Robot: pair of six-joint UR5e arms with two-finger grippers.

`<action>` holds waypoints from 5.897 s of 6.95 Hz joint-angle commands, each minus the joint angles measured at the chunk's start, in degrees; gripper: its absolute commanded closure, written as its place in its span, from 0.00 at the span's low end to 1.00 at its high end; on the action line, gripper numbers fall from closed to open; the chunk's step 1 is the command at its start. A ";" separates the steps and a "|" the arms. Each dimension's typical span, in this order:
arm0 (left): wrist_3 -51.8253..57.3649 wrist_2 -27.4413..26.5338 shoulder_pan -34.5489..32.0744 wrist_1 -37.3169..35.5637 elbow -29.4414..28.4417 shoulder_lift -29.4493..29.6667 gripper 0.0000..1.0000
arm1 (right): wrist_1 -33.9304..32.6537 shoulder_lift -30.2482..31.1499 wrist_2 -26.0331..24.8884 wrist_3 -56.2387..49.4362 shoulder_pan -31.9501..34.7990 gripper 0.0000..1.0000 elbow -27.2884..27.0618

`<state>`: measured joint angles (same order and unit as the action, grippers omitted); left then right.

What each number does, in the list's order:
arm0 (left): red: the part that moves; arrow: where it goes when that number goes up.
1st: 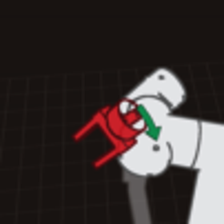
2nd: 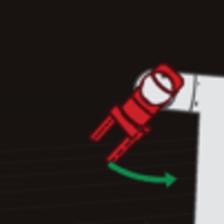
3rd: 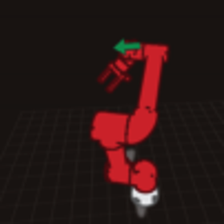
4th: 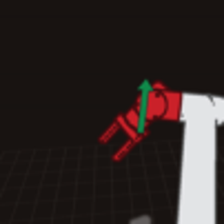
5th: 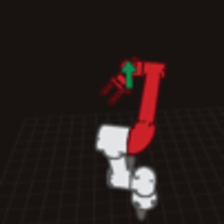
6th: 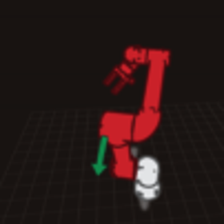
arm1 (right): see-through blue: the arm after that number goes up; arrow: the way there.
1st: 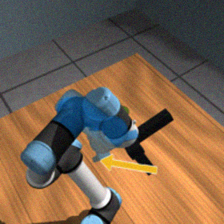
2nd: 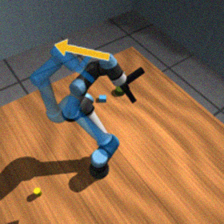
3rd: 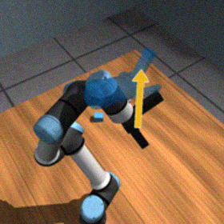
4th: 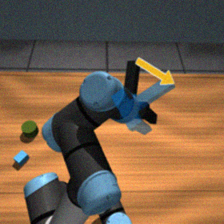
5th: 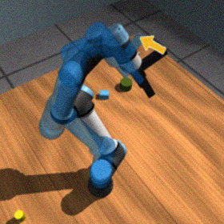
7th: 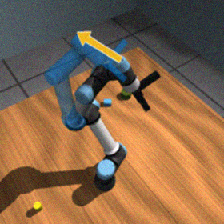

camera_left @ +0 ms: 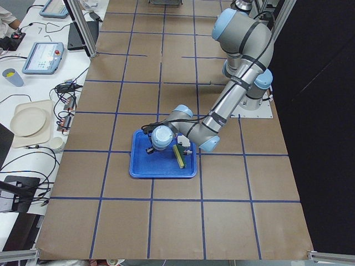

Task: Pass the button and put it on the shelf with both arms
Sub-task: 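Lift the button with the left gripper while the right gripper rotates upward, then carry the button toward the table center with the left gripper while the right gripper approaches, then move the open right gripper onto the button's blue contact block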

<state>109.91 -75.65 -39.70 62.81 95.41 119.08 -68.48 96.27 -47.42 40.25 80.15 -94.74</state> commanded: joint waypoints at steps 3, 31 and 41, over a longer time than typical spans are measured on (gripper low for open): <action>-0.92 3.65 -6.86 17.84 0.83 -15.69 0.82 | 3.17 -4.95 12.00 -0.61 -3.16 0.00 -0.09; -30.98 21.07 -53.99 15.06 4.78 -29.87 0.73 | -12.89 -7.24 31.34 17.75 5.72 0.02 -13.89; -30.90 21.15 -54.08 14.98 4.78 -29.96 0.73 | -22.22 -8.04 29.14 27.86 7.21 0.03 -15.39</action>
<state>79.01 -54.50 -93.74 77.79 100.20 89.08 -90.94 87.77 -17.56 67.79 87.33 -110.10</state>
